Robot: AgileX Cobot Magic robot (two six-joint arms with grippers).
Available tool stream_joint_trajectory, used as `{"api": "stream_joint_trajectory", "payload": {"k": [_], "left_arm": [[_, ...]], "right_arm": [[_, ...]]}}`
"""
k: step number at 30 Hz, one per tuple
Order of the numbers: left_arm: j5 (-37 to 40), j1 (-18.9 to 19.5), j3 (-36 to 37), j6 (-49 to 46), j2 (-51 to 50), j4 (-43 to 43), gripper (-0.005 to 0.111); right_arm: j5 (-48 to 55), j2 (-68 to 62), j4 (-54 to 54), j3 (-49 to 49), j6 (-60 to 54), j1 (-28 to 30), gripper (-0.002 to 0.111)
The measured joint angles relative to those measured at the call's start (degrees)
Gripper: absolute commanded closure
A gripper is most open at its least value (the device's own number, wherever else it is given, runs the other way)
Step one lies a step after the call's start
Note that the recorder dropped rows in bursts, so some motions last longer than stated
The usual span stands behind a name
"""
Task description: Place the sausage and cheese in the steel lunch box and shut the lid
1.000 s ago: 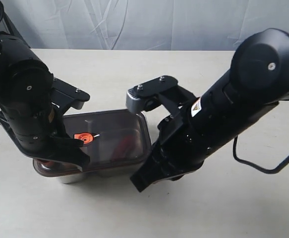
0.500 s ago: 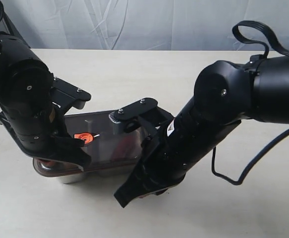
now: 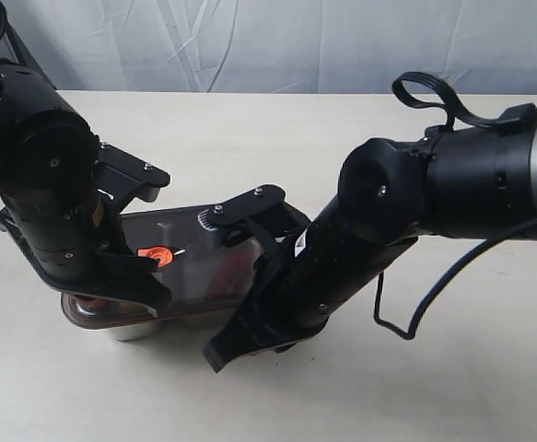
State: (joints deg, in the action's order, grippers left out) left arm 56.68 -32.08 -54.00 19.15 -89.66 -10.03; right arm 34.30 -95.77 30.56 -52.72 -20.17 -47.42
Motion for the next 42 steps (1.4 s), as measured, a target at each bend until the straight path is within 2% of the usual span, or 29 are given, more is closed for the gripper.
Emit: {"api": "stream_joint_trajectory", "payload": {"k": [42], "left_arm": [[-0.1,0.0,0.0,-1.4,0.0,0.0,0.106]], "right_arm": [[-10.0,-2.9,0.1,0.0,0.0,0.0,0.109]]}}
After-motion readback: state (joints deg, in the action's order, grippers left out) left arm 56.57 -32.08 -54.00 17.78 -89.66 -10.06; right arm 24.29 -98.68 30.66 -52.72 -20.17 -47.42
